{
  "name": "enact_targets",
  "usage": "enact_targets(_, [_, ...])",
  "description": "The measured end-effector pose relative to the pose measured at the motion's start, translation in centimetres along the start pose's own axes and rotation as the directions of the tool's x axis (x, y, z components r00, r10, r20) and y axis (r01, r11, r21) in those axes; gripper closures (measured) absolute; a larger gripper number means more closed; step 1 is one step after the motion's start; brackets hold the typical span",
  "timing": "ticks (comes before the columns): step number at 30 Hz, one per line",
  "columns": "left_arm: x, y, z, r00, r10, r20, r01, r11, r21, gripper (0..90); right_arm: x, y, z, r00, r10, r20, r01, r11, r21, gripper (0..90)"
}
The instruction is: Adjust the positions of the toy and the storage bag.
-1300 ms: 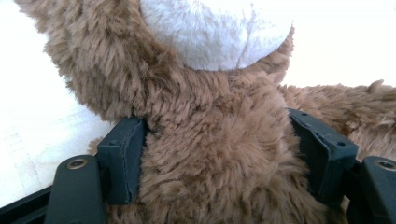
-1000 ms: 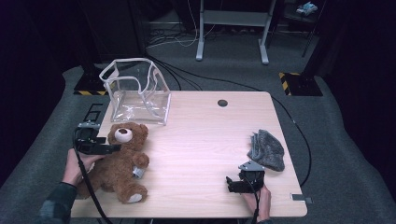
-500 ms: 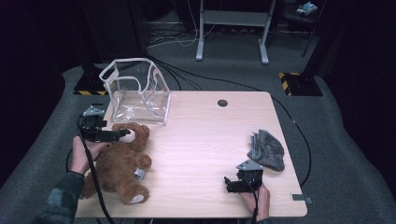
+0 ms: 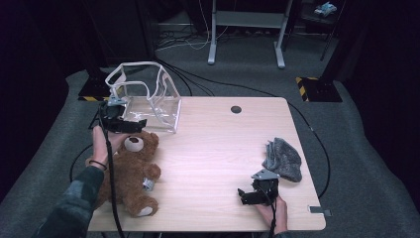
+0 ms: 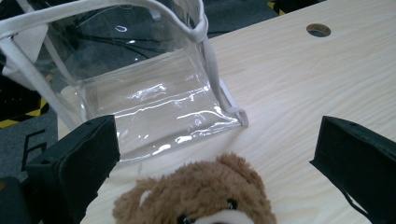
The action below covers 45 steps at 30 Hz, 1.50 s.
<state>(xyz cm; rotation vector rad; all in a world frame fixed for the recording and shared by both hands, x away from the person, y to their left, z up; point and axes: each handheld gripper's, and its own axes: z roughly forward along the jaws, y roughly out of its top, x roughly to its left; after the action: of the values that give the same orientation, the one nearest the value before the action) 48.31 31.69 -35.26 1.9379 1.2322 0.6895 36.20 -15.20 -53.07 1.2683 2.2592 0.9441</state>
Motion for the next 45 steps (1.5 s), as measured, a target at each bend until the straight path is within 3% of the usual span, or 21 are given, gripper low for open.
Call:
enact_targets(11, [-0.1, 2.4, 3.2, 0.9993, -0.029, -0.023, 0.029, 0.9995, -0.012, 0.0, 0.0, 0.0, 0.0, 1.0000, 0.004, -0.004, -0.004, 1.000, -0.004, 0.0])
enact_targets(19, [-0.4, 4.0, 5.9, 0.9977, -0.032, -0.060, 0.033, 0.9990, 0.028, 2.3, 0.0, 0.0, 0.0, 1.0000, -0.002, -0.005, 0.002, 1.000, 0.000, 0.0])
enact_targets(24, [-0.5, 4.6, 7.0, 0.9968, -0.050, -0.063, 0.051, 0.9984, 0.023, 17.5, 0.0, 0.1, 0.1, 1.0000, -0.005, -0.004, 0.005, 1.000, -0.001, 0.0])
enact_targets(28, [-0.7, 5.0, 8.0, 0.9942, -0.044, -0.098, 0.049, 0.9977, 0.047, 27.3, 0.0, 0.1, 0.1, 1.0000, -0.007, -0.006, 0.007, 1.000, 0.000, 0.0])
enact_targets(30, [-0.7, 5.2, 8.4, 0.9897, -0.041, -0.137, 0.048, 0.9977, 0.048, 34.7, 0.0, 0.1, 0.0, 0.9999, -0.008, -0.009, 0.008, 1.000, 0.004, 0.0])
enact_targets(33, [-0.8, 5.3, 8.9, 0.9857, -0.040, -0.164, 0.048, 0.9978, 0.047, 43.8, 0.0, 0.1, 0.1, 0.9999, -0.008, -0.008, 0.008, 1.000, 0.001, 0.0])
enact_targets(34, [-0.9, 5.3, 9.0, 0.9838, -0.036, -0.175, 0.045, 0.9979, 0.046, 50.7, 0.0, 0.1, 0.1, 0.9999, -0.009, -0.007, 0.009, 1.000, 0.001, 0.0])
enact_targets(37, [-1.0, 5.3, 9.5, 0.9833, -0.034, -0.179, 0.044, 0.9977, 0.052, 60.2, 0.0, 0.1, 0.1, 0.9999, -0.010, -0.007, 0.010, 1.000, 0.000, 0.0])
enact_targets(41, [-0.9, 5.2, 9.7, 0.9872, -0.041, -0.154, 0.046, 0.9986, 0.027, 73.1, 0.0, 0.1, 0.1, 0.9999, -0.010, -0.007, 0.010, 1.000, 0.000, 0.0])
enact_targets(45, [-0.7, 5.2, 9.7, 0.9924, -0.030, -0.119, 0.032, 0.9993, 0.020, 77.0, 0.0, 0.1, 0.1, 0.9999, -0.011, -0.007, 0.011, 1.000, -0.001, 0.0])
